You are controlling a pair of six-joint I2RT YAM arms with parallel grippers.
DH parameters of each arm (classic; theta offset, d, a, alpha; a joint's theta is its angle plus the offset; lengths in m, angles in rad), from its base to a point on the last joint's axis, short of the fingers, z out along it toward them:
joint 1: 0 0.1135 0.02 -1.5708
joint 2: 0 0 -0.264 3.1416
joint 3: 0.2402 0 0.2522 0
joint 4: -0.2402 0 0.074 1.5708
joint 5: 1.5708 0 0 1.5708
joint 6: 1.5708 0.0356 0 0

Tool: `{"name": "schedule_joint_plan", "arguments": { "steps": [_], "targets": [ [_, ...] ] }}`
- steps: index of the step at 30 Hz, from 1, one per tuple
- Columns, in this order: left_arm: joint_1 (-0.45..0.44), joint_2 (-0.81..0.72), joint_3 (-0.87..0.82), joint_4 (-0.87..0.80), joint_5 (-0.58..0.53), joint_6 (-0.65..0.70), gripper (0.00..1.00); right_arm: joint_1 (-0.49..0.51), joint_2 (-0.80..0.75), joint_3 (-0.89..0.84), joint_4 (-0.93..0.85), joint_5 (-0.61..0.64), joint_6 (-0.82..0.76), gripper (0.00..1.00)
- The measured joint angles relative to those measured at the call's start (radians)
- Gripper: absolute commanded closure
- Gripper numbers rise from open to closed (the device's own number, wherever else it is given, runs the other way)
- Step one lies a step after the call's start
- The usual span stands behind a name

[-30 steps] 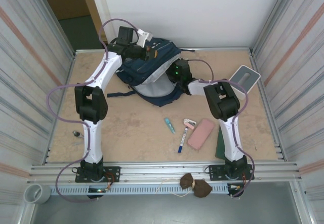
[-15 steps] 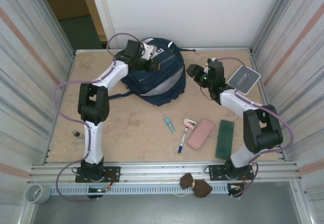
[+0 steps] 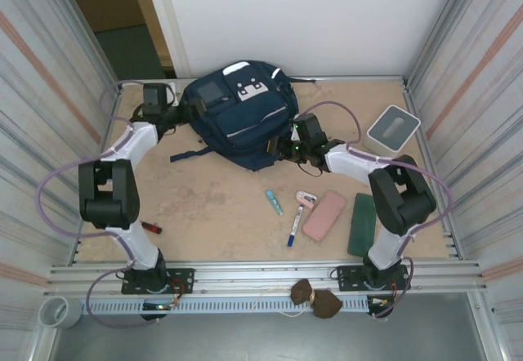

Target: Pack the student bag

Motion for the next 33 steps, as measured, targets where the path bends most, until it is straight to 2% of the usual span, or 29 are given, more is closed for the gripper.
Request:
{"name": "schedule_joint_plan", "arguments": {
  "steps": [5, 11, 14, 17, 20, 23, 28, 33],
  "targets": [
    [0.032, 0.170, 0.052, -0.016, 0.032, -0.059, 0.26, -0.037, 0.087, 0.039, -0.056, 0.029, -0.032, 0.72],
    [0.036, 0.306, 0.165, -0.050, 0.105, -0.101, 0.33, -0.113, 0.132, 0.124, -0.136, 0.077, -0.099, 0.79],
    [0.034, 0.350, 0.205, -0.044, 0.140, -0.122, 0.41, -0.149, 0.156, 0.171, -0.170, 0.103, -0.132, 0.82],
    [0.029, 0.380, 0.219, -0.028, 0.186, -0.144, 0.57, -0.173, 0.175, 0.216, -0.212, 0.121, -0.167, 0.82],
    [0.018, 0.391, 0.219, -0.003, 0.222, -0.160, 0.77, -0.184, 0.200, 0.273, -0.259, 0.132, -0.193, 0.81],
    [0.007, 0.367, 0.163, 0.073, 0.249, -0.182, 0.90, -0.187, 0.235, 0.341, -0.300, 0.139, -0.208, 0.76],
    [-0.029, 0.193, -0.147, 0.265, 0.262, -0.285, 1.00, -0.196, 0.324, 0.495, -0.369, 0.158, -0.226, 0.68],
    [-0.086, 0.048, -0.348, 0.387, 0.230, -0.428, 1.00, -0.211, 0.451, 0.711, -0.447, 0.173, -0.233, 0.56]
  ]
}}
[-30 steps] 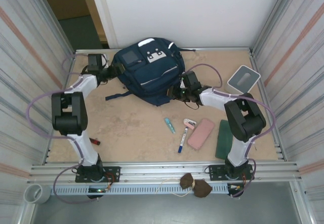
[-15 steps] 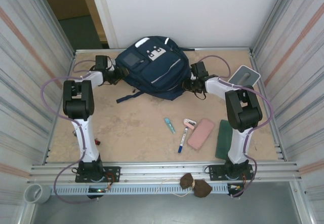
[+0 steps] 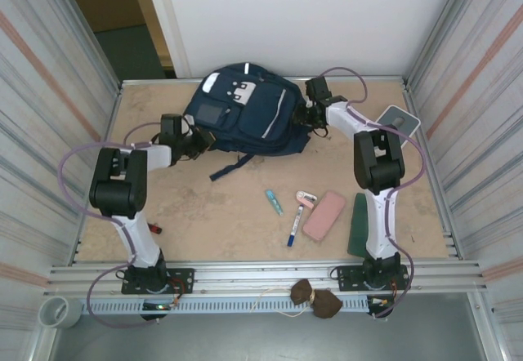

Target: Pack the student bag

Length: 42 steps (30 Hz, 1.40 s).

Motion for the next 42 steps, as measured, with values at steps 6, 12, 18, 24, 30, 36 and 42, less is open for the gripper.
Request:
{"name": "schedule_joint_plan", "arguments": {
  "steps": [6, 12, 18, 24, 30, 36, 42],
  "targets": [
    [-0.061, -0.063, -0.045, 0.033, -0.070, -0.105, 1.00, 0.009, -0.048, 0.011, -0.046, 0.075, -0.065, 0.48],
    [-0.086, -0.070, -0.046, 0.040, -0.097, -0.166, 1.00, 0.112, -0.367, -0.341, -0.010, 0.117, -0.143, 0.42],
    [-0.090, -0.070, -0.045, 0.038, -0.098, -0.179, 1.00, 0.372, -0.550, -0.561, 0.134, 0.123, -0.153, 0.45],
    [-0.090, -0.071, -0.045, 0.034, -0.098, -0.178, 1.00, 0.530, -0.512, -0.691, 0.348, 0.201, -0.153, 0.45],
    [-0.090, -0.084, -0.045, 0.027, -0.098, -0.175, 1.00, 0.569, -0.360, -0.711, 0.566, 0.309, -0.151, 0.44],
    [-0.090, -0.086, -0.045, 0.024, -0.098, -0.175, 1.00, 0.579, -0.233, -0.703, 0.698, 0.409, -0.113, 0.49],
    [-0.090, -0.086, -0.045, 0.024, -0.097, -0.175, 1.00, 0.576, -0.168, -0.644, 0.777, 0.465, -0.068, 0.51]
  ]
}}
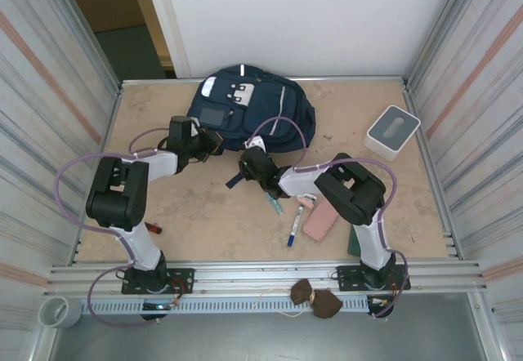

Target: Pack the student bag

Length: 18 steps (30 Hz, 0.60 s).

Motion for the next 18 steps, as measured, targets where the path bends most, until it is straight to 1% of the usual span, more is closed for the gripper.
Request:
{"name": "schedule_joint_plan", "arguments": {
  "steps": [3, 5, 7, 9, 12, 14, 18],
  "targets": [
    [0.000, 0.000, 0.000, 0.000, 0.000, 0.000, 1.00, -0.002, 0.018, 0.026, 0.033, 0.003, 0.022, 0.56],
    [0.000, 0.000, 0.000, 0.000, 0.000, 0.000, 1.00, -0.002, 0.026, 0.034, 0.042, 0.007, 0.028, 0.66],
    [0.000, 0.000, 0.000, 0.000, 0.000, 0.000, 1.00, -0.002, 0.027, 0.035, 0.046, 0.014, 0.029, 0.78],
    [0.000, 0.000, 0.000, 0.000, 0.001, 0.000, 1.00, -0.002, 0.027, 0.035, 0.048, 0.026, 0.031, 0.88],
    [0.000, 0.000, 0.000, 0.000, 0.003, 0.001, 1.00, -0.002, 0.026, 0.035, 0.044, 0.045, 0.034, 0.99],
    [0.001, 0.000, 0.000, 0.000, 0.004, 0.007, 1.00, -0.002, 0.018, 0.024, 0.044, 0.050, 0.029, 1.00],
    [0.017, 0.000, 0.000, -0.012, 0.021, 0.043, 1.00, -0.014, -0.058, -0.069, 0.031, 0.050, 0.030, 1.00]
  ]
}}
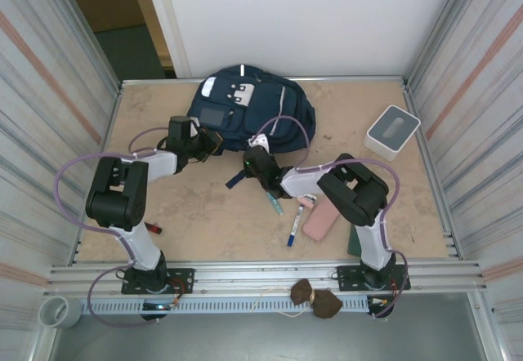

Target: Pack the student bag

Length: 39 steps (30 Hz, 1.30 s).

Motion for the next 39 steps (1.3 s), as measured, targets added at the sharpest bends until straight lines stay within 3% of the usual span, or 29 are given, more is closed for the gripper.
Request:
{"name": "schedule_joint_plan", "arguments": {
  "steps": [9, 21, 26, 29, 34, 39],
  "targets": [
    [0.083, 0.000, 0.019, -0.095, 0.060, 0.153, 1.00, -0.140, -0.199, -0.192, -0.060, -0.101, 0.002, 1.00],
    [0.142, 0.000, 0.071, -0.197, 0.058, 0.296, 0.99, -0.307, -0.275, -0.197, -0.177, -0.395, -0.006, 1.00],
    [0.160, 0.000, 0.089, -0.233, 0.031, 0.349, 0.58, -0.315, -0.277, -0.192, -0.205, -0.507, -0.011, 1.00],
    [0.163, -0.004, 0.089, -0.241, 0.015, 0.379, 0.46, -0.325, -0.277, -0.182, -0.223, -0.559, -0.011, 1.00],
    [0.116, -0.124, 0.041, -0.248, -0.103, 0.491, 0.37, -0.339, -0.285, -0.152, -0.260, -0.625, -0.010, 1.00],
    [-0.073, -0.254, 0.006, -0.174, -0.212, 0.761, 0.37, -0.362, -0.307, -0.125, -0.299, -0.703, -0.007, 1.00]
  ]
}}
